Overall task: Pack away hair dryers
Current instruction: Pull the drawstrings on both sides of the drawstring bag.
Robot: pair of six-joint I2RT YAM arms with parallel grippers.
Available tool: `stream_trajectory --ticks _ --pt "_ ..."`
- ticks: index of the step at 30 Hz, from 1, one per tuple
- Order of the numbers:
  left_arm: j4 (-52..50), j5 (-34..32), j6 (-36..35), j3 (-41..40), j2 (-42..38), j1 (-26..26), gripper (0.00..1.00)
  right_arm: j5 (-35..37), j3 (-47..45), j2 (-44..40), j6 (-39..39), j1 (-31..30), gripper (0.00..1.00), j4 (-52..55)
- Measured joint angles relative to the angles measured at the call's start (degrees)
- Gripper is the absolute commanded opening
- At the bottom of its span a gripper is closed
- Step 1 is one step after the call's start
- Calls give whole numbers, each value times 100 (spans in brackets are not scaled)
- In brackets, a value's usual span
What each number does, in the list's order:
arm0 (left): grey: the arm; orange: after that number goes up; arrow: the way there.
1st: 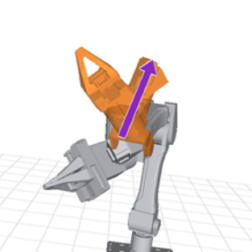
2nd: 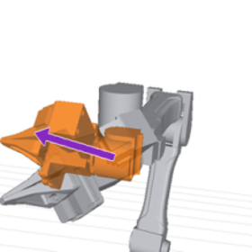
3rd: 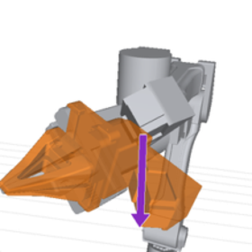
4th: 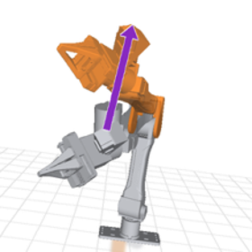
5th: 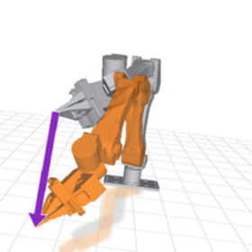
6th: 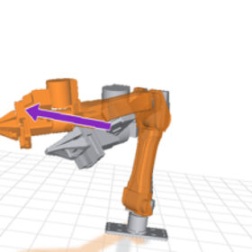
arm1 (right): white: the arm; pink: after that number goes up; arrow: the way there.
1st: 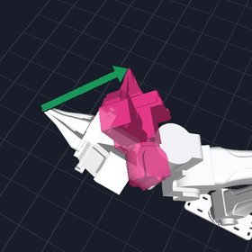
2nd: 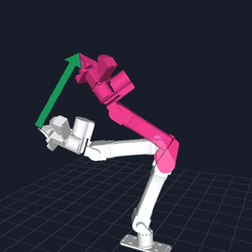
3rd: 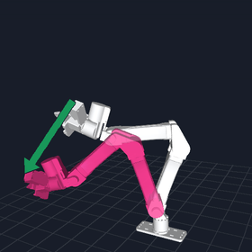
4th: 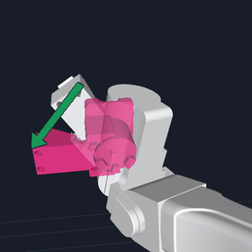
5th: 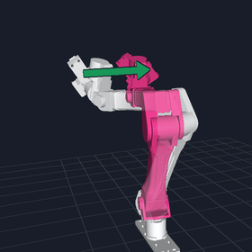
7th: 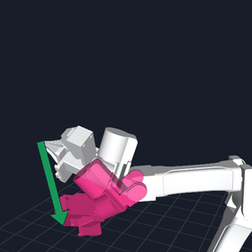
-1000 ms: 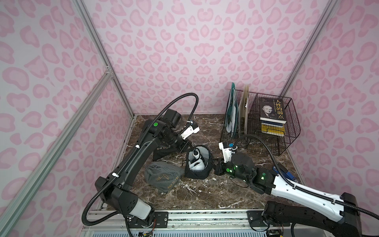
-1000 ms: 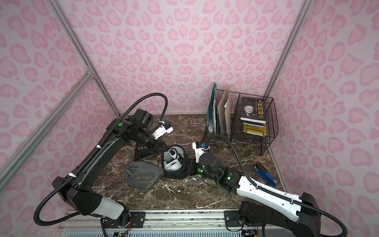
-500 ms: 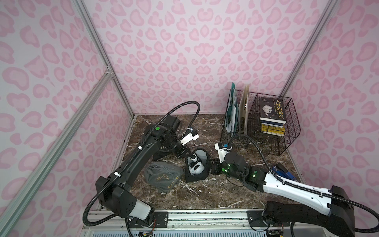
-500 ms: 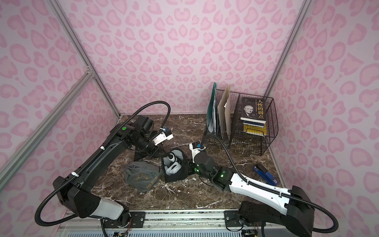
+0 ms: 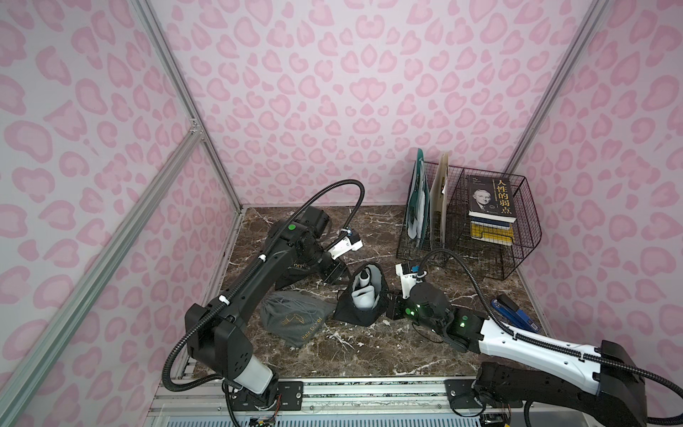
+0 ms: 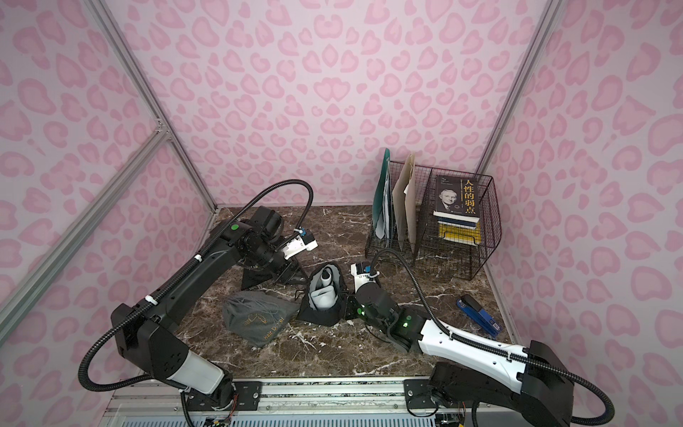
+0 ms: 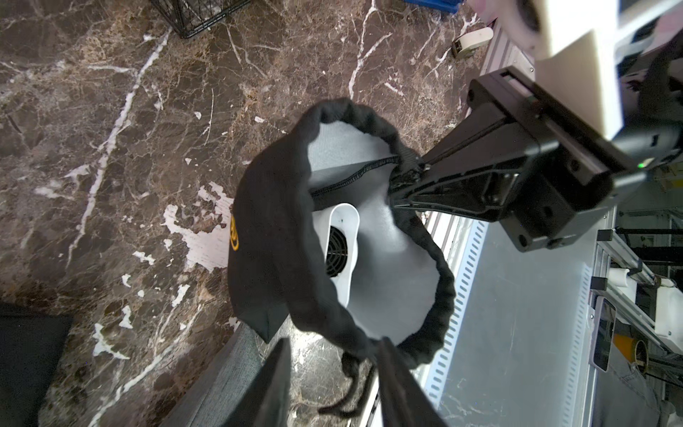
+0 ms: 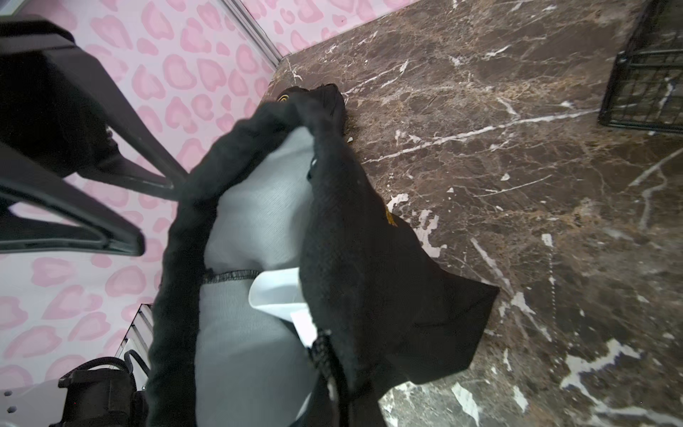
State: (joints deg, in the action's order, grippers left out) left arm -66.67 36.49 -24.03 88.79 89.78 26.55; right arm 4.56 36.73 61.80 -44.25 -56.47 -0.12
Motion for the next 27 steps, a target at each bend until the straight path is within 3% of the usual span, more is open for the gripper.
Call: stream_trajectory --ticks 9,17,23,27 --pt "-149 164 -396 55 -173 -107 68 11 -114 -17 15 20 0 -125" --pt "-468 385 -927 -184 138 -149 70 33 -149 -20 35 33 0 -129" --pt "-588 577 -1189 -415 146 -157 69 33 -151 -87 37 50 0 -81" --pt "-769 739 -1368 -470 173 -157 62 39 -181 -133 46 50 0 -79"
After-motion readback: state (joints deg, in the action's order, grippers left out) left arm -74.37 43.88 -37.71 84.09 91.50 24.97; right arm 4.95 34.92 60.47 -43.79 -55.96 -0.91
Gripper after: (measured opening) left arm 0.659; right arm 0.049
